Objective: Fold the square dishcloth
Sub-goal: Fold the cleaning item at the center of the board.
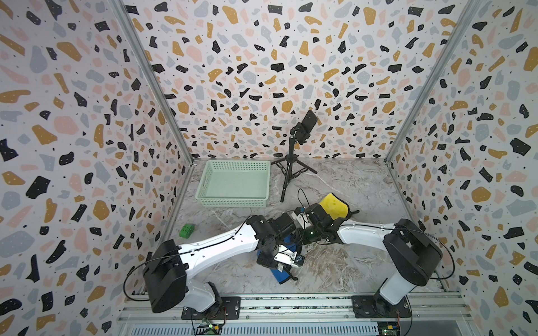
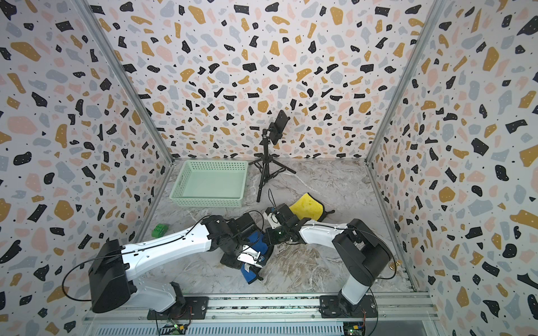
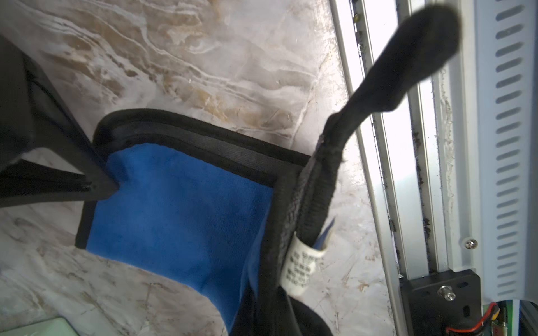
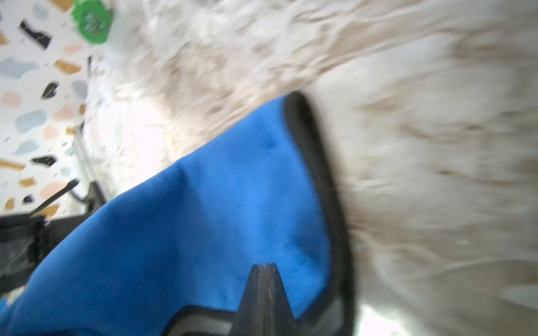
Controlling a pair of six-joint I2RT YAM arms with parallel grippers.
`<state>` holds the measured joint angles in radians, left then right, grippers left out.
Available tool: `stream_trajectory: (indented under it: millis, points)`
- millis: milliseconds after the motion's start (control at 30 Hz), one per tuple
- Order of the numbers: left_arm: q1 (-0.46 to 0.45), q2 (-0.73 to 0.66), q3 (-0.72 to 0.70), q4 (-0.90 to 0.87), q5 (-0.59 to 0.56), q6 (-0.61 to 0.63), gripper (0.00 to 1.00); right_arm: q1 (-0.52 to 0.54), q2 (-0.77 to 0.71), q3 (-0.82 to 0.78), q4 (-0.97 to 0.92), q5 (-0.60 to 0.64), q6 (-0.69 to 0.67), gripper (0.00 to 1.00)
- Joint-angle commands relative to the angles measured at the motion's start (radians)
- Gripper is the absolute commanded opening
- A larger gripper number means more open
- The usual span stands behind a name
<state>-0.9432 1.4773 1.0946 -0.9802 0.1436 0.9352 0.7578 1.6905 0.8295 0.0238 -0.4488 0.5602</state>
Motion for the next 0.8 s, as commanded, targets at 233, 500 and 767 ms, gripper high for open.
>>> stream_trajectory:
  millis: [233, 500, 767]
  points:
    - [0.102, 0.206, 0.188, -0.106, 0.065, 0.138, 0.0, 0.009, 0.121, 0.005, 0.011, -0.012, 0.008, 0.0]
    - [0.176, 0.374, 0.329, -0.122, 0.036, 0.215, 0.0, -0.048, 0.012, -0.082, 0.098, -0.073, 0.053, 0.0]
    - [0.23, 0.399, 0.332, -0.026, -0.017, 0.225, 0.23, -0.073, 0.056, -0.091, 0.149, -0.124, 0.09, 0.0]
